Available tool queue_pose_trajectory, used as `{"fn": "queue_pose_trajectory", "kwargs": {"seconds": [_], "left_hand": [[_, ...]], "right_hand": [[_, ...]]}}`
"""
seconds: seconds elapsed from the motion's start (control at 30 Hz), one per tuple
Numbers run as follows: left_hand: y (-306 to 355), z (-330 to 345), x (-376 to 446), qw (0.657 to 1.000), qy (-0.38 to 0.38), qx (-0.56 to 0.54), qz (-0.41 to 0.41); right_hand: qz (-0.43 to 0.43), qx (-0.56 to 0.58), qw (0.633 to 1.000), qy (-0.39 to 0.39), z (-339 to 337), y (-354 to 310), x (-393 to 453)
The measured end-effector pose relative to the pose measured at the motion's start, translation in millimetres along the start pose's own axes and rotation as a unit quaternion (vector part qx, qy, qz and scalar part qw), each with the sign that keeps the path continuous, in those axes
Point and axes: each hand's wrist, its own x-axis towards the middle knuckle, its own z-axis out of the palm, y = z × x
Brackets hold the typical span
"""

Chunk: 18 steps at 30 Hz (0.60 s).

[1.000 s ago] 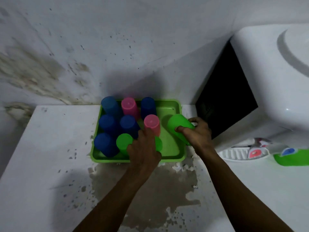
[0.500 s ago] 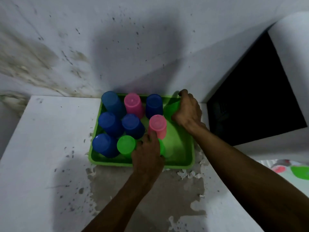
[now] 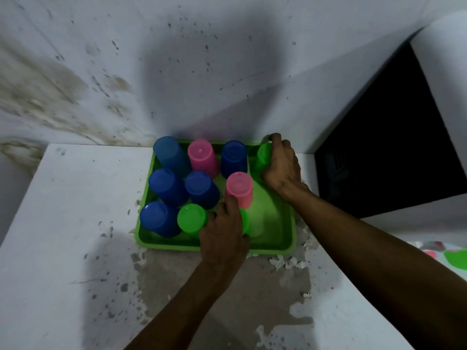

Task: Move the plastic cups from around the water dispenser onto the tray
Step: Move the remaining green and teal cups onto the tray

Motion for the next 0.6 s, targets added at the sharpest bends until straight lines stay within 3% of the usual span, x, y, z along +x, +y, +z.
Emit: {"fn": "queue_pose_trajectory", "kwargs": {"seconds": [0.27, 0.47, 0.6], "left_hand": [[7, -9, -9, 1.000, 0.016, 0.012, 0.007], [15, -27, -30, 0.999, 0.039, 0.027, 0.026], [26, -29, -53, 0.990, 0.110, -0.003, 0.087]], "right_hand": [[0.023, 0.000, 1.000, 0.013, -12, 6, -19], [0.016, 0.047, 0.998, 0.041, -32, 17, -79], [0.033, 0.079, 0.995, 0.046, -45, 36, -132]]}}
